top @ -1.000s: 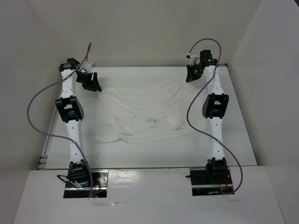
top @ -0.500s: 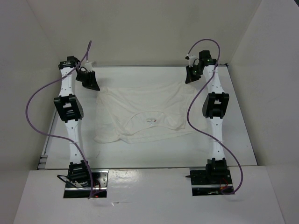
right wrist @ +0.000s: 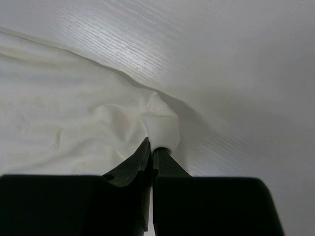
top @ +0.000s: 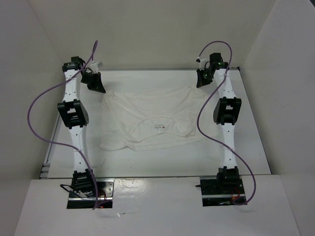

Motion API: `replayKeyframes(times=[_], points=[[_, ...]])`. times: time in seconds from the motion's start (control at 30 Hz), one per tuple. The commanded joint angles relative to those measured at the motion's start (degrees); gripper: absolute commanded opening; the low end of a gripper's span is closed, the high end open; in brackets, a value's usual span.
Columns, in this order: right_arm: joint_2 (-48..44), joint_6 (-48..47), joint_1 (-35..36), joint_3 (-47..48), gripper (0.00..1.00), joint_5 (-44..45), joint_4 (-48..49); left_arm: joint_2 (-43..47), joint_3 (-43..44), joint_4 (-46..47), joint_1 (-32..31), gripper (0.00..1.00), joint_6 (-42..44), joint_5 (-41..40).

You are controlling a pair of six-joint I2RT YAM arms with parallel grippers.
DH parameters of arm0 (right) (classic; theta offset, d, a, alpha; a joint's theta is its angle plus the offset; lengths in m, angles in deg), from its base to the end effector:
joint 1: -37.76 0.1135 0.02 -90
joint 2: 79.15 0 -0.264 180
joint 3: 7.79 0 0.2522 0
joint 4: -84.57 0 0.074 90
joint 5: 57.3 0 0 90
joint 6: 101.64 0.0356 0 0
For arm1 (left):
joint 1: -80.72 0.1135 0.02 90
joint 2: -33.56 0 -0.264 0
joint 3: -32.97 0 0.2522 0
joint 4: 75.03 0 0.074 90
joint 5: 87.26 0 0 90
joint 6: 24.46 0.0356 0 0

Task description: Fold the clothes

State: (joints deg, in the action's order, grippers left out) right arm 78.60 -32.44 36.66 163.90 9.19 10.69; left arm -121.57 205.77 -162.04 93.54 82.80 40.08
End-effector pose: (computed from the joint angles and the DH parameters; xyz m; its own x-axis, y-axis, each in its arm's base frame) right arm 0.5627 0.0034 0.1819 -0.7443 -0.3114 -0.5909 -0.4776 0.8666 0.1449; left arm 0.5273 0.0979 0.2054 -0.8617 0.0458 -0.5053 0.3015 0.8473 -0.4373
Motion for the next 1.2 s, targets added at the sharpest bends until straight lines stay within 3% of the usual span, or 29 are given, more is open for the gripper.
replayKeyframes(times=[0.0, 0.43, 0.7, 0.73, 0.8, 0.87, 0.9, 1.07, 1.17], points=[[-6.5, 1.4, 0.6, 0.8, 0.00, 2.4, 2.8, 1.6, 2.8, 0.8, -0.1, 0.03, -1.2, 0.8], [-12.3, 2.9, 0.6, 0.8, 0.00, 7.6, 5.5, 4.7, 4.4, 3.6, 0.5, 0.00, -2.8, -0.9], [-10.5, 4.0, 0.0, 0.3, 0.00, 9.7, 6.1, 3.6, 5.8, 3.6, 1.5, 0.00, -3.4, -1.4], [-10.0, 4.0, 0.0, -0.2, 0.00, 9.7, 5.5, 3.0, 5.8, 3.6, 1.5, 0.04, -3.4, -1.4], [-9.3, 4.7, 0.0, -0.3, 0.26, 10.3, 5.0, 1.8, 5.8, 3.6, 1.5, 0.46, -3.9, -1.4], [-8.8, 5.5, 0.0, -0.3, 0.56, 12.3, 4.5, 1.1, 7.0, 3.6, 1.5, 0.60, -4.4, -1.4], [-8.8, 6.1, 0.0, -0.3, 0.56, 12.9, 4.5, 0.5, 7.0, 3.1, 1.5, 0.66, -4.4, -1.4], [-11.9, 7.7, 0.0, -3.1, 0.60, 17.4, 5.0, 1.9, 7.0, 1.8, 2.0, 0.70, -5.0, -1.8], [-14.5, 8.2, 0.0, -6.5, 0.68, 18.0, 5.0, 4.1, 4.8, 0.1, 2.0, 0.71, -3.4, -0.4]])
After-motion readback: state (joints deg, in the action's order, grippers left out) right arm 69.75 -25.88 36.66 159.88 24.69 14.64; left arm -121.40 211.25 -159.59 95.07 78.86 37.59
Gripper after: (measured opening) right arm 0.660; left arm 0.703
